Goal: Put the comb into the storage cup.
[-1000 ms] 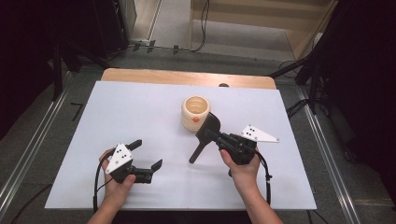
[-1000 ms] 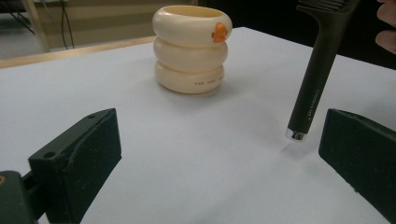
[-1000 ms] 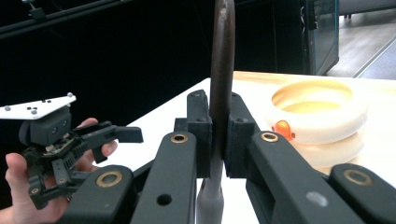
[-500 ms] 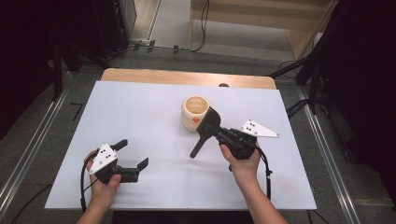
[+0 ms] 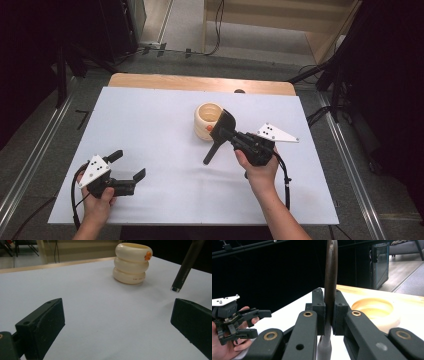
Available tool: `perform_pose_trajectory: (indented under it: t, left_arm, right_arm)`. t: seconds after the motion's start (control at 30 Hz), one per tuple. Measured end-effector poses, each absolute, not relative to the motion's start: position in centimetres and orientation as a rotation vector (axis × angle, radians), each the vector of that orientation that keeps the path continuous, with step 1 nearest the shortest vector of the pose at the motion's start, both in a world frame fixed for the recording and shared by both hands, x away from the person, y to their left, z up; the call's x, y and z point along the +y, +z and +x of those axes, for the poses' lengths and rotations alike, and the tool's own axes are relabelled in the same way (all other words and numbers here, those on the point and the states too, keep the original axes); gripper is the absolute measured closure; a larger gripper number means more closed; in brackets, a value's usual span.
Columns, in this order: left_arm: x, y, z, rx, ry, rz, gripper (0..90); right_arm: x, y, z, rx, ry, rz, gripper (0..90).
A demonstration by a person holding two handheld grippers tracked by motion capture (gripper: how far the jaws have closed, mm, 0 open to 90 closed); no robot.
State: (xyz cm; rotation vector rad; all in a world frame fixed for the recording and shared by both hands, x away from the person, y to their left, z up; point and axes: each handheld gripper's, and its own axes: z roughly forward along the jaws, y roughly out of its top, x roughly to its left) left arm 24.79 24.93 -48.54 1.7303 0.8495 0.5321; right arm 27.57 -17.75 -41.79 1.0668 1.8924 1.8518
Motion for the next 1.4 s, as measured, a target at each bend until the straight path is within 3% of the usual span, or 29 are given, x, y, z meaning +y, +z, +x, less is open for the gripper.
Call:
perform_pose_trajectory:
  t: [0.73,1.4]
  left_arm:
    - [28.3,-48.5,24.2,0.907,0.538,1.693,0.0]
    - [28.7,-48.9,24.0,0.909,0.523,1.669,0.0]
  right_arm:
    - [-17.9,-40.2,29.1,1.861,1.846,1.054,82.2]
    - [-18.2,-37.5,30.5,1.806,1.854,1.029,82.2]
